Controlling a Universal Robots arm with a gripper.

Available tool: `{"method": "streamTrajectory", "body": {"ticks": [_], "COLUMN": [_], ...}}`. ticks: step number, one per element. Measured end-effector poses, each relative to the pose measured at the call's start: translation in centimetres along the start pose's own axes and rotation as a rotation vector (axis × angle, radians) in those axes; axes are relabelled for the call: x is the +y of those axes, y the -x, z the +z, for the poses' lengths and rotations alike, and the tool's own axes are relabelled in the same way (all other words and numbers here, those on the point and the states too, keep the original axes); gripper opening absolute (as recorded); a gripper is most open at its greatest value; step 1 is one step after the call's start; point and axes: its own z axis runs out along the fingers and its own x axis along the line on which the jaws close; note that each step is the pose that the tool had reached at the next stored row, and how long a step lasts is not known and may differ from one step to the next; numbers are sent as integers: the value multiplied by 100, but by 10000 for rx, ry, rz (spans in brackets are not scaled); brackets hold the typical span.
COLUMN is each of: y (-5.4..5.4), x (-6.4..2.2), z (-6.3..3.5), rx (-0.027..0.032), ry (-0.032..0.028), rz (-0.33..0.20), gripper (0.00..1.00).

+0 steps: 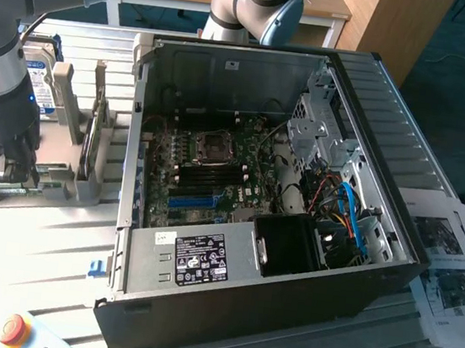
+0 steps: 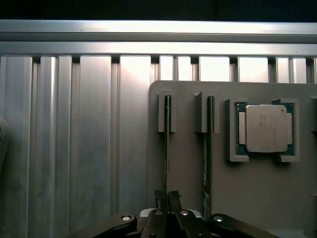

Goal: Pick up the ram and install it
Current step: 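Pick up the ram and move it above insertion slot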

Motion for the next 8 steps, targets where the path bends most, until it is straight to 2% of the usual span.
{"method": "streamTrajectory", "body": {"ticks": [8], "y": [0], "x": [0], "z": [0], "rx": [-1], "ry": [-1], "rz": [0], "gripper": [11]}}
